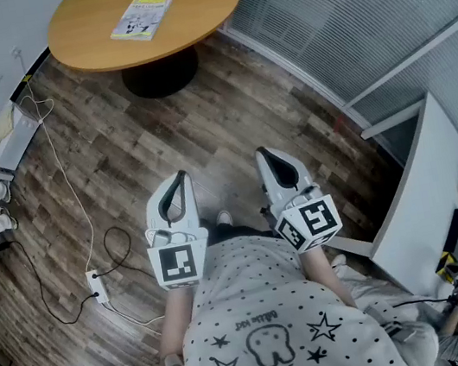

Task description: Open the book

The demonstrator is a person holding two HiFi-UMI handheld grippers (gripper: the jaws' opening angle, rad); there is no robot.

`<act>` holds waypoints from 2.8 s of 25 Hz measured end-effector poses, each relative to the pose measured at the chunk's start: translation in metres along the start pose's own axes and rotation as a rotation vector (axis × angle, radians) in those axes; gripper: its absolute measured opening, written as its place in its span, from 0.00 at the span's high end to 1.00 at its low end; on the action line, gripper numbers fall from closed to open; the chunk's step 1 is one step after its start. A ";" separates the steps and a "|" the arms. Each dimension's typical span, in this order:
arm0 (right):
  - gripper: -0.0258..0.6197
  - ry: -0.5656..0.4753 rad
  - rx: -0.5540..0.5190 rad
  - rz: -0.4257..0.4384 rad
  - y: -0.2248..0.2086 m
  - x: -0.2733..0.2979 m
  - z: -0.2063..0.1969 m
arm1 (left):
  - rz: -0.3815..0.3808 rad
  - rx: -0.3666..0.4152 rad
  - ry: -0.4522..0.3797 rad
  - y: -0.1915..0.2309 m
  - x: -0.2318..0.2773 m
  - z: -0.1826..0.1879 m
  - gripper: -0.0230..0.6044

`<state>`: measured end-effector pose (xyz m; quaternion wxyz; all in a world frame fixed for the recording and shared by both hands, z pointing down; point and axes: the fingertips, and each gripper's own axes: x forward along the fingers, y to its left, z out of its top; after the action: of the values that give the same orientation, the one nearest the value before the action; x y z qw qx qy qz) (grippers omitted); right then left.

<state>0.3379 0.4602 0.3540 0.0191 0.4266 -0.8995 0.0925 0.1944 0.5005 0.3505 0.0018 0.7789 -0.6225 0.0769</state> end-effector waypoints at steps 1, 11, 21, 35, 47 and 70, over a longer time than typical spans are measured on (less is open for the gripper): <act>0.95 -0.001 -0.001 0.001 -0.001 -0.001 0.000 | 0.003 -0.001 -0.002 0.000 0.000 0.001 0.95; 0.95 0.008 -0.090 -0.018 -0.011 -0.008 0.000 | 0.052 0.044 -0.016 -0.003 0.000 0.005 0.95; 0.95 -0.018 -0.139 0.015 -0.005 -0.014 0.004 | 0.040 0.030 -0.027 -0.006 -0.009 0.007 0.95; 0.95 0.004 -0.099 0.038 -0.001 0.000 -0.005 | 0.051 -0.029 0.002 0.025 -0.005 -0.012 0.95; 0.95 0.047 -0.104 0.025 -0.021 0.107 0.004 | 0.054 -0.040 0.010 0.108 0.075 -0.016 0.95; 0.95 0.044 -0.064 0.004 -0.018 0.305 0.038 | 0.014 -0.041 0.017 0.266 0.210 -0.004 0.95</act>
<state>0.1596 0.2097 0.3541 0.0523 0.4220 -0.9021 0.0729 -0.0196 0.2372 0.3551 0.0226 0.7735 -0.6295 0.0709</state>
